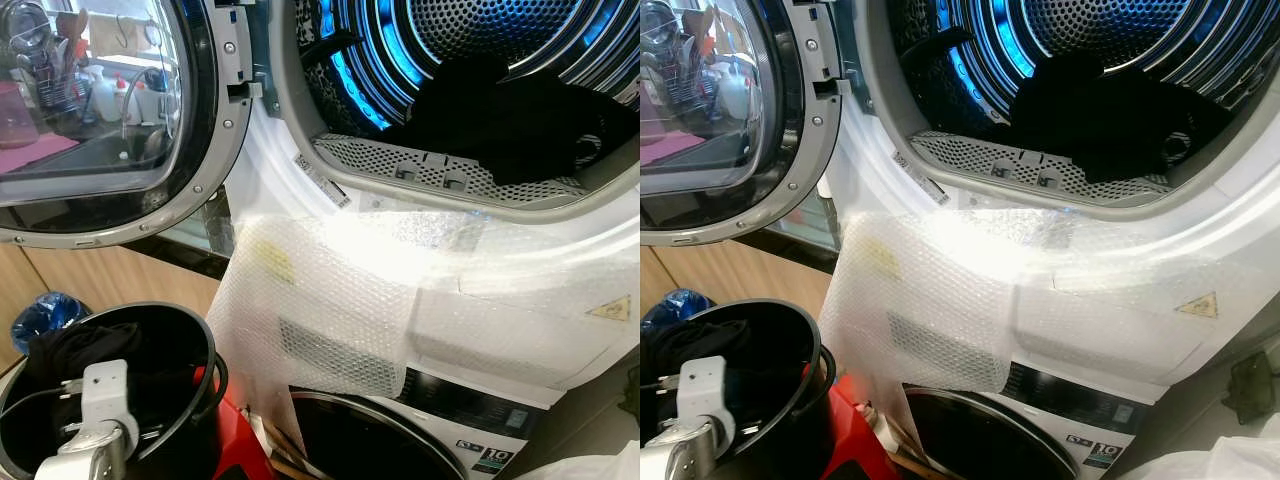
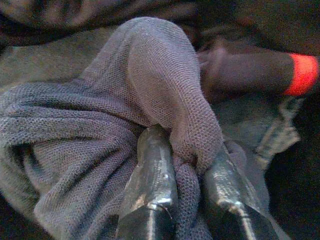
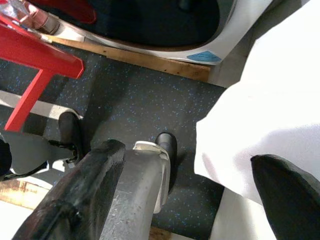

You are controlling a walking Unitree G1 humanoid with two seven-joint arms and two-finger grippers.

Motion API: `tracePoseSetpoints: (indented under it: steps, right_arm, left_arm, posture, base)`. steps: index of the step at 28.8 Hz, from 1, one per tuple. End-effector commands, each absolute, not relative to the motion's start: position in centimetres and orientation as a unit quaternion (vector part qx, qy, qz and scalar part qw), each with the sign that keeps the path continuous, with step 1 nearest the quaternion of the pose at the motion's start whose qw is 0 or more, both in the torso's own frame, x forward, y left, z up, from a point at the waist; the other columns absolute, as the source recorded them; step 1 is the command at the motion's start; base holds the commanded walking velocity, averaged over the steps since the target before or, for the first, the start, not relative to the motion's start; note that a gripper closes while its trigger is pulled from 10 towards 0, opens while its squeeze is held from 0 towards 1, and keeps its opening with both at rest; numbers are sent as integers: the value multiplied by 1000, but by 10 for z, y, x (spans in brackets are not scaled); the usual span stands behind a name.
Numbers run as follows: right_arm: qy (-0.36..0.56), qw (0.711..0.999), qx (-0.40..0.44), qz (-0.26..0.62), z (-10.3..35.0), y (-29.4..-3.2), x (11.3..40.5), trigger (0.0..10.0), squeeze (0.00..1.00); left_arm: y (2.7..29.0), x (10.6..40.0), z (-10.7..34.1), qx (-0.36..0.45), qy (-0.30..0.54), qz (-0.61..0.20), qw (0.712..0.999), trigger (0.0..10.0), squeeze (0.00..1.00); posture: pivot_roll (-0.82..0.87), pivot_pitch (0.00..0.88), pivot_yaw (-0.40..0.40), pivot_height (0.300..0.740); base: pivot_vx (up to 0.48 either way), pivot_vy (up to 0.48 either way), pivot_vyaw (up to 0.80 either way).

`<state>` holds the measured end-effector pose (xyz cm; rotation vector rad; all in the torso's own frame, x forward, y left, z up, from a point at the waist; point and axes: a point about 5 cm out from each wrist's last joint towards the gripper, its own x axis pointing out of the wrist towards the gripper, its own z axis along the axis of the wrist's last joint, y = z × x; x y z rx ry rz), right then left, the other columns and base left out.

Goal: Clothes washing

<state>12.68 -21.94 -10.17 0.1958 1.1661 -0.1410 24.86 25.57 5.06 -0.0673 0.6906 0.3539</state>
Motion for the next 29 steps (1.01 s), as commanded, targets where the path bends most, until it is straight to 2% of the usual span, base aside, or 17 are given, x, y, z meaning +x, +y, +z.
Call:
tracePoseSetpoints:
  steps: [1,3,4,6,8,10,13,14,18,22,26,27,29]
  right_arm:
    - [550,826,96,-73,-103,-220,123,10000,0]
    - [555,824,92,-73,-104,-219,121,10000,0]
    - [557,823,90,-70,-104,-218,119,10000,0]
    - [558,822,88,-69,-105,-216,118,10000,0]
    - [560,822,84,-61,-106,-214,117,10000,0]
    - [561,822,84,-55,-106,-211,117,10000,0]
    - [561,822,86,-50,-107,-208,116,10000,0]
    - [559,824,86,-33,-108,-199,117,10000,0]
    - [519,850,84,4,-91,-191,167,10000,0]
    - [501,861,86,21,-86,-180,180,10000,0]
    - [469,877,91,58,-77,-160,201,10000,0]
    - [456,883,96,62,-74,-155,208,10000,0]
    - [450,884,102,71,-72,-150,210,10000,0]
  left_arm:
    - [248,250,52,-46,339,153,927,0,0]
    - [240,250,60,-54,329,124,935,0,0]
    - [232,254,72,-62,306,75,947,0,0]
    - [227,255,80,-63,289,38,955,0,0]
    - [212,253,101,-49,246,-70,966,0,0]
    - [198,245,118,-50,223,-159,960,0,0]
    - [194,239,130,-45,210,-204,955,0,0]
    - [197,233,152,-12,185,-260,948,0,0]
    - [203,227,180,27,153,-329,931,0,0]
    - [201,222,196,41,139,-385,911,0,0]
    - [203,219,220,62,144,-462,873,0,0]
    - [204,221,231,80,148,-493,854,0,0]
    - [204,225,242,94,141,-515,841,0,0]
  posture:
    - [-54,0,-24,740]
    - [-38,0,-37,740]
    - [-22,0,-44,740]
    - [-19,0,-45,740]
    - [0,10,-46,740]
    - [13,18,-46,740]
    - [26,26,-43,740]
    - [56,40,-28,740]
    - [85,34,8,740]
    - [104,34,33,740]
    - [112,20,113,740]
    - [108,15,125,740]
    - [108,4,137,740]
  base:
    - [0,0,0]
    - [0,0,0]
    - [0,0,0]
    - [0,0,0]
    - [0,0,0]
    - [0,0,0]
    - [0,0,0]
    - [0,0,0]
    - [0,0,0]
    - [0,0,0]
    - [0,0,0]
    - [0,0,0]
    - [0,0,0]
